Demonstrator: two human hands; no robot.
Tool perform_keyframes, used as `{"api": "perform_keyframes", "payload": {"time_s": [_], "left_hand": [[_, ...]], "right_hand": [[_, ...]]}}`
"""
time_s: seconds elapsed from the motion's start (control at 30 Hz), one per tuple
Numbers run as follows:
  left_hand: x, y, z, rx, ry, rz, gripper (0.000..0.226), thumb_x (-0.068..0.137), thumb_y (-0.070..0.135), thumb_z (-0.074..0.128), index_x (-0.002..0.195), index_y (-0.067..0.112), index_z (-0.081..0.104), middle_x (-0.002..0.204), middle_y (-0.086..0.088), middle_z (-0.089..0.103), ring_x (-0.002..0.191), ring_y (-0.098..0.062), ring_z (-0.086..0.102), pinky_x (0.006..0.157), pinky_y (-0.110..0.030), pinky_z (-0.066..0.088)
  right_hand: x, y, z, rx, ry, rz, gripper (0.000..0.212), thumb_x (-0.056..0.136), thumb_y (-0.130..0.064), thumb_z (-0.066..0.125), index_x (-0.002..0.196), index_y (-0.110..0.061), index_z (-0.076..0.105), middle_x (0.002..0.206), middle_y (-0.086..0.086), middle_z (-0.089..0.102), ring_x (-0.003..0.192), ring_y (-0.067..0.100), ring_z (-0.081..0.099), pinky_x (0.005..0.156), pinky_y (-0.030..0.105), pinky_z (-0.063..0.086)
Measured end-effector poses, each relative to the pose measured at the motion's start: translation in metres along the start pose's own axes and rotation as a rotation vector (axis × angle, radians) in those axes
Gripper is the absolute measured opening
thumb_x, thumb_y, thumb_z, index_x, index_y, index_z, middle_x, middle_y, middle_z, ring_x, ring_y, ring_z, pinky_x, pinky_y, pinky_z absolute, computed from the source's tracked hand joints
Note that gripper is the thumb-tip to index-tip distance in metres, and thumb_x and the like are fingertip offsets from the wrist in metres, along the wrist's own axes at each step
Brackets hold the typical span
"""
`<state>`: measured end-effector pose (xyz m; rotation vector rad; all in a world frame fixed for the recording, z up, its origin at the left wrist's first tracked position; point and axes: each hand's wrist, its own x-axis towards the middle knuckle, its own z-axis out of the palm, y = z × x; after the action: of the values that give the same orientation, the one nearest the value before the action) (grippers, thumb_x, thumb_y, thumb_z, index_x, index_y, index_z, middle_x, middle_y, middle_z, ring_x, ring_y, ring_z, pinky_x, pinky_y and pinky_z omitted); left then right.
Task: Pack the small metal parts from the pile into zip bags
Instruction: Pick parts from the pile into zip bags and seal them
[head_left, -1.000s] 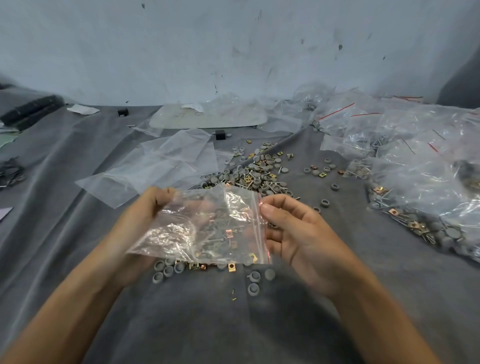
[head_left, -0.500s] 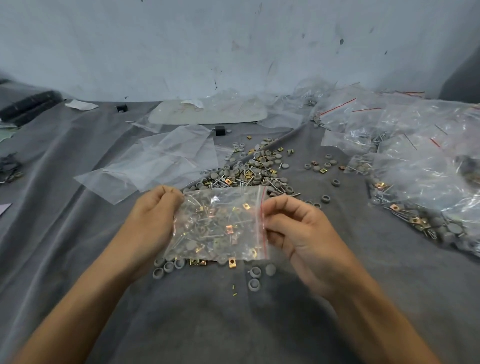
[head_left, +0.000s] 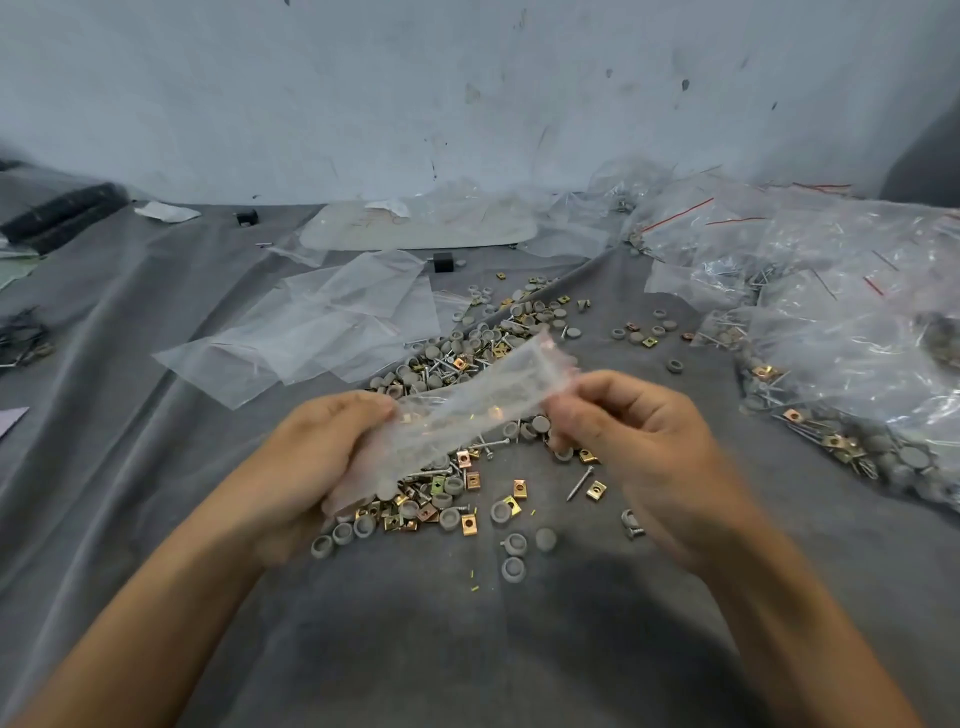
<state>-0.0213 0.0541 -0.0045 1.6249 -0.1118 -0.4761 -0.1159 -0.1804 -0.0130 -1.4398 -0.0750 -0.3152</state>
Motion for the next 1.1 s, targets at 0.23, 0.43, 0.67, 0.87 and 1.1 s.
{"api": "perform_keyframes", "payload": {"time_s": [0.23,0.43,0.67,0.87,1.1], "left_hand": [[-0.019,0.002,0.016,0.543,-0.184,0.232,0.048,0.102,0.048,0.045,0.072,0.020,0.070,0.059,-0.008,0.058,0.054,-0.009,0.048,0.048,-0.025,0.037],[-0.034,-0.006,0.039,0.285,-0.341,0.315,0.069,0.074,0.072,0.069,0.125,0.027,0.063,0.111,0.012,0.074,0.101,0.000,0.068,0.080,-0.017,0.052],[-0.031,-0.010,0.044,0.262,-0.256,0.366,0.030,0.097,0.048,0.060,0.091,0.022,0.074,0.073,-0.014,0.058,0.067,-0.019,0.047,0.061,-0.035,0.035],[-0.030,-0.018,0.047,0.393,0.066,0.583,0.034,0.078,0.066,0.067,0.098,0.038,0.069,0.089,0.012,0.070,0.079,-0.008,0.065,0.070,-0.028,0.053],[-0.033,-0.024,0.049,0.594,-0.069,0.452,0.058,0.065,0.075,0.070,0.114,0.045,0.065,0.097,0.025,0.069,0.085,0.000,0.065,0.074,-0.030,0.054]], "right_hand": [[0.005,-0.005,-0.006,0.161,0.071,-0.080,0.031,0.079,-0.049,0.079,0.080,-0.020,0.070,0.083,0.007,0.069,0.076,0.019,0.065,0.079,0.032,0.058],[0.005,-0.008,-0.009,0.038,0.114,-0.108,0.020,0.082,-0.041,0.073,0.082,-0.021,0.074,0.079,0.005,0.070,0.073,0.019,0.064,0.077,0.037,0.056],[0.005,-0.007,-0.007,0.095,0.062,-0.095,0.031,0.078,-0.047,0.081,0.091,-0.020,0.073,0.086,0.007,0.070,0.078,0.021,0.064,0.081,0.043,0.054],[0.005,-0.007,-0.008,0.021,0.162,-0.175,0.024,0.078,-0.041,0.081,0.090,-0.022,0.072,0.078,0.003,0.070,0.070,0.017,0.065,0.069,0.027,0.055],[0.002,-0.005,-0.002,-0.207,0.390,-0.266,0.027,0.089,-0.037,0.077,0.079,-0.016,0.063,0.064,0.008,0.063,0.055,0.018,0.058,0.054,0.031,0.051]]}}
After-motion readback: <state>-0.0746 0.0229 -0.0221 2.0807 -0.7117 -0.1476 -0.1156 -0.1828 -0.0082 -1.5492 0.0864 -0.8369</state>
